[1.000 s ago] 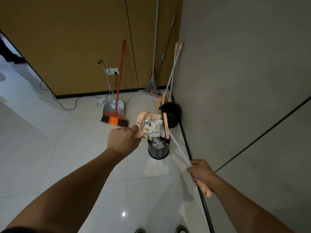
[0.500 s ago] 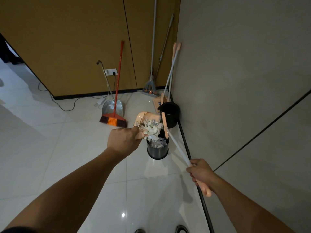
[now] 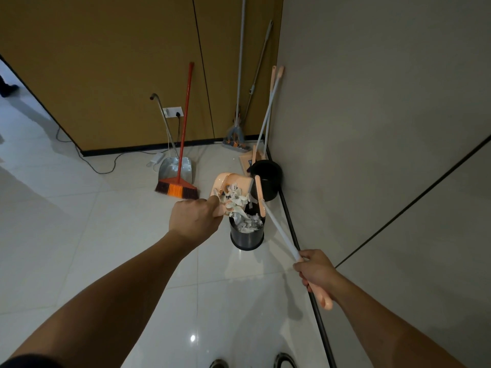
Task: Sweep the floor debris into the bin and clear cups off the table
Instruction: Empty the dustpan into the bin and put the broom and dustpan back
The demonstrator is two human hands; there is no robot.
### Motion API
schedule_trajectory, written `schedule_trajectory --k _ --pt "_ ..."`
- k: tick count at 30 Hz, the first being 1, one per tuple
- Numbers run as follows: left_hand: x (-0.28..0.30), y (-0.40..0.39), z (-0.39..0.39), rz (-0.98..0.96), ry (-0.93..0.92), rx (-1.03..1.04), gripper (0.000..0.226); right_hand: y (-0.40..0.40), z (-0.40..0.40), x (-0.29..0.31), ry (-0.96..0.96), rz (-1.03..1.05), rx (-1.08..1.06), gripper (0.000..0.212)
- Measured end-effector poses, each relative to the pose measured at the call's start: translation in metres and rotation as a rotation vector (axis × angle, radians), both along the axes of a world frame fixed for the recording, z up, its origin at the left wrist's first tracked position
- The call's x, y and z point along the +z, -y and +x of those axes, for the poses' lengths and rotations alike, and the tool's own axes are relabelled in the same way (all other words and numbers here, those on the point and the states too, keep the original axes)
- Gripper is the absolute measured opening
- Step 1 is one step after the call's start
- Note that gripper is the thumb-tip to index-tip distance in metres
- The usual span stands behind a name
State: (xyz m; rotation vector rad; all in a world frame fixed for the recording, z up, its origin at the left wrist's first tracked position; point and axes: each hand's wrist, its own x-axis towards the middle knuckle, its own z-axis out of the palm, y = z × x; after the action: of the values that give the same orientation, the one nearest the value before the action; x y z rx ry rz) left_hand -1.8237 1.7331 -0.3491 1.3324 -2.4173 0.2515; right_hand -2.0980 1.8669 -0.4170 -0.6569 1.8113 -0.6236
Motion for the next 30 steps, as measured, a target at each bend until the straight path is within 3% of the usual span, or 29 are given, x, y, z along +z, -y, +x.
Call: schedule_trajectory --k 30 --pt "-0.0006 -0.0010 0.0067 -0.072 0.026 -0.207 0.035 -0.0046 -0.0057 -0.0069 0.035 -0.008 -0.034 0.016"
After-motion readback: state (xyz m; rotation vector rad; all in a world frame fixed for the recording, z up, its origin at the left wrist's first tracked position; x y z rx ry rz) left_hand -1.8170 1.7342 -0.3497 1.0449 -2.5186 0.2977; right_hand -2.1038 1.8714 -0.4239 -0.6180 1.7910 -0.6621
